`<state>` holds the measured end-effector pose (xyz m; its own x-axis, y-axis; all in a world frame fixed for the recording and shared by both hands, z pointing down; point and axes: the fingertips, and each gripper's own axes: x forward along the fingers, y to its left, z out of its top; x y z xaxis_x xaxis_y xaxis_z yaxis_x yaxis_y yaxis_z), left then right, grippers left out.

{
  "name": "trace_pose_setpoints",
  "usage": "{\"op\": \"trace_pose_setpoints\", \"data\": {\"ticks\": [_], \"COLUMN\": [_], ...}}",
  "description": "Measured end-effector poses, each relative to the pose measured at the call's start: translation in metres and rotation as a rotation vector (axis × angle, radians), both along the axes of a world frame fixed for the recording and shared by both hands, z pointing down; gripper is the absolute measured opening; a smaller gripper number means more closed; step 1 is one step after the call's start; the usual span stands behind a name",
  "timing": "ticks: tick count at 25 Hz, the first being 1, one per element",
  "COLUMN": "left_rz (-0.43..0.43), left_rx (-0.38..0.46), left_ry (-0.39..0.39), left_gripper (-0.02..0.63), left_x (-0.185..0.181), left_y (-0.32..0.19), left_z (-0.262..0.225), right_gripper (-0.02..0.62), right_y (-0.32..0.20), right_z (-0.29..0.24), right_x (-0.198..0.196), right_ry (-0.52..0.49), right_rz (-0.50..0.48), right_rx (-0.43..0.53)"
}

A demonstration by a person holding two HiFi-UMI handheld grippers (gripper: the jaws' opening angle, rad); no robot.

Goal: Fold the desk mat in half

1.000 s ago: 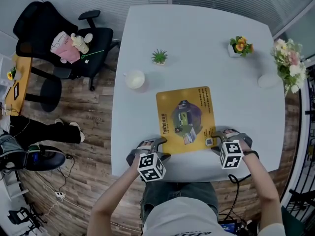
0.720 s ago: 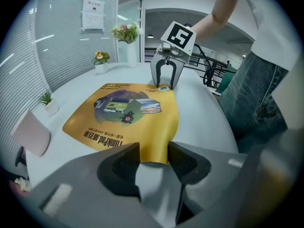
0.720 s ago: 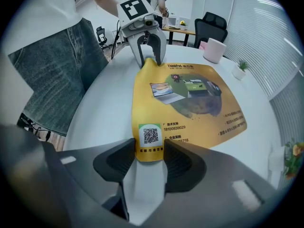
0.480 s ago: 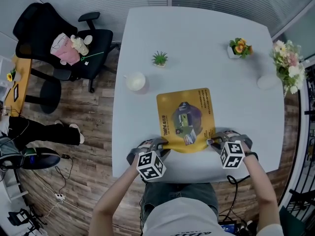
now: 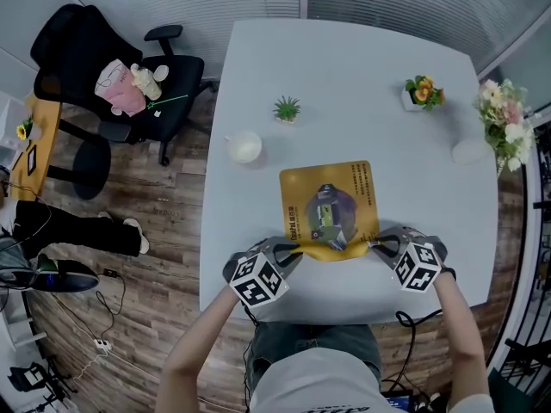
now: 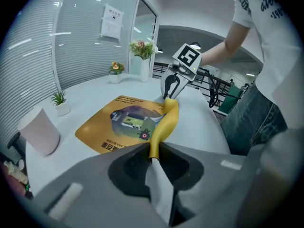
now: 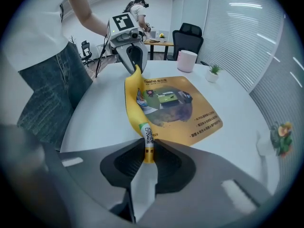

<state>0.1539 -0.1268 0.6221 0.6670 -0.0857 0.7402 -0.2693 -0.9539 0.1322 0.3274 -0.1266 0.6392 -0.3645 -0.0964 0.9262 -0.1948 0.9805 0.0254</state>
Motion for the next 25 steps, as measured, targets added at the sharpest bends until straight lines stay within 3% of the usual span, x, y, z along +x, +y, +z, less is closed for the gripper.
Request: {"op": "trace_pose_setpoints", "data": {"ticks": [14, 25], "left_rz": [-0.156, -0.245], "left_rx": [-0.034, -0.031], "left_ry": [0.076, 0.092], "left_gripper": [0.049, 0.051], "left_x": [-0.007, -0.008], "left_y": [-0.057, -0.104], "left_z": [-0.012, -0.004], "right_gripper": [0.086, 0.087], "right_y": [-0.076, -0.120], "right_z": [-0.020, -0.012], "right_x": [-0.004, -0.007], "right_ry": [-0.125, -0.130], "right_rz": [0.209, 0.268], "right_rx": [0.082, 0.110]}}
